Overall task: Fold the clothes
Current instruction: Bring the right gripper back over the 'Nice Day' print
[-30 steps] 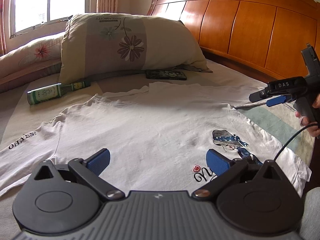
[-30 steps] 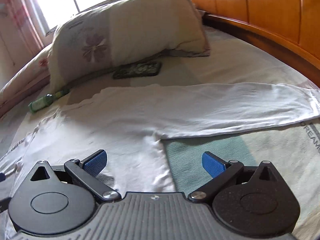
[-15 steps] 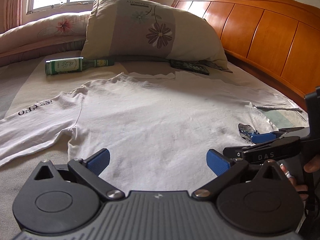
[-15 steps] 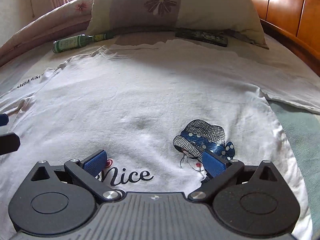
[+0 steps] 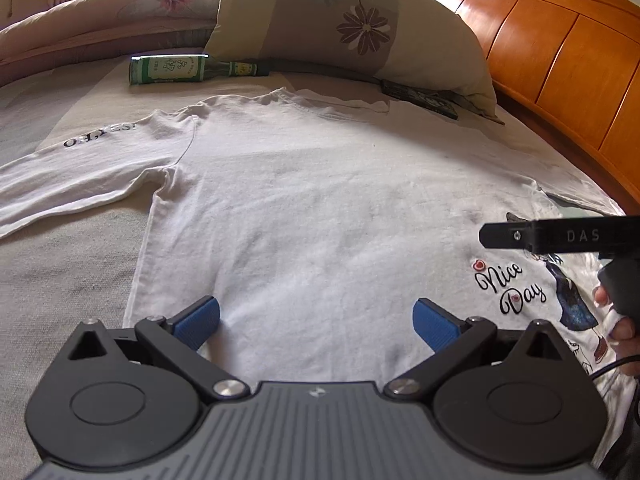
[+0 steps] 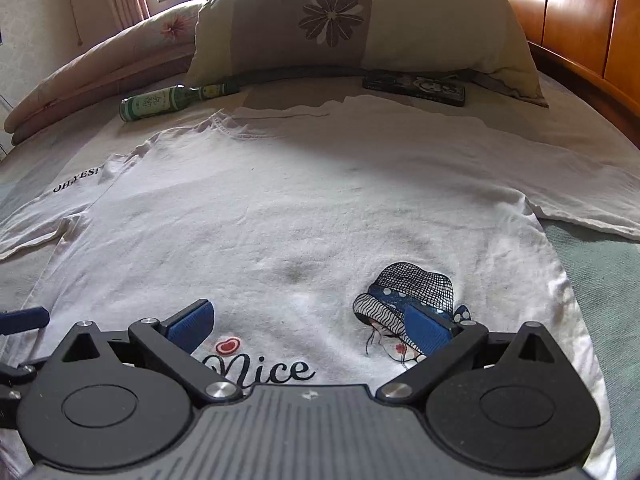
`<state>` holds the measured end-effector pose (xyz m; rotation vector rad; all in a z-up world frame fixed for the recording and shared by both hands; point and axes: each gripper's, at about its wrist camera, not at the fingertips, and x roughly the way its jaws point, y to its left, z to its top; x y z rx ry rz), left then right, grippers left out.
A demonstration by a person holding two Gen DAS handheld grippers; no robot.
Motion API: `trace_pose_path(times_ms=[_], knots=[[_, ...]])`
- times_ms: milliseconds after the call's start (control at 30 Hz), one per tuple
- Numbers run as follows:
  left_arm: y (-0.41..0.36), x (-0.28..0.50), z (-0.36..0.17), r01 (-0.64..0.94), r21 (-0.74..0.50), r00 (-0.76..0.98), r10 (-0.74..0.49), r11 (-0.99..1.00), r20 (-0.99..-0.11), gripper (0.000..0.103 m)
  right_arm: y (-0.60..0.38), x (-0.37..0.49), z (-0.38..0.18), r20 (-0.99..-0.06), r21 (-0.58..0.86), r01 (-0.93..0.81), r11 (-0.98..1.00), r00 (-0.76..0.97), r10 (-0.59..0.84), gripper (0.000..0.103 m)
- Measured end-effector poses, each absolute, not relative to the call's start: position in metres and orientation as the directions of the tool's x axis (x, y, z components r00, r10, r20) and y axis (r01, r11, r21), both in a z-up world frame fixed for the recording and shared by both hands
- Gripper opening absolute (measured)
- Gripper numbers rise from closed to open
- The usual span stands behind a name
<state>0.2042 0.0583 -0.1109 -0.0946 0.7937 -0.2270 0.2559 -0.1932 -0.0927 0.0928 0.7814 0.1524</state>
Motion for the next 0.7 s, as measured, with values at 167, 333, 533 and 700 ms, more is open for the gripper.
trace_pose_path(times_ms=[167,333,533,700], knots=[[0.085,0.222,-0.082,0.121,-0.153,0.725,-0.192,0.981,-0.662,0.102,-0.189,0.251,-0.086,-0.663,0.145,-0.131,0.981,0.723,0.194,0.103],[0.132,0.281,-0.077,-0.011,-0.15,0.767,-0.087,0.989,-0.635,0.102,-0.18,0.251,-0.09,-0.679,0.151,-0.137,0.979,0.706,0.203,0.103],[0.181,0.321,-0.099,-0.112,-0.22,0.735,-0.068,0.969,-0.674,0.102,-0.153,0.251,-0.095,-0.695,0.197,-0.193,0.961,0.664,0.276,0.103],[0.2,0.316,-0.109,-0.122,-0.302,0.681,-0.142,0.945,-0.719,0.102,-0.126,0.244,-0.1,-0.704,0.101,-0.248,0.963,0.667,0.246,0.103]])
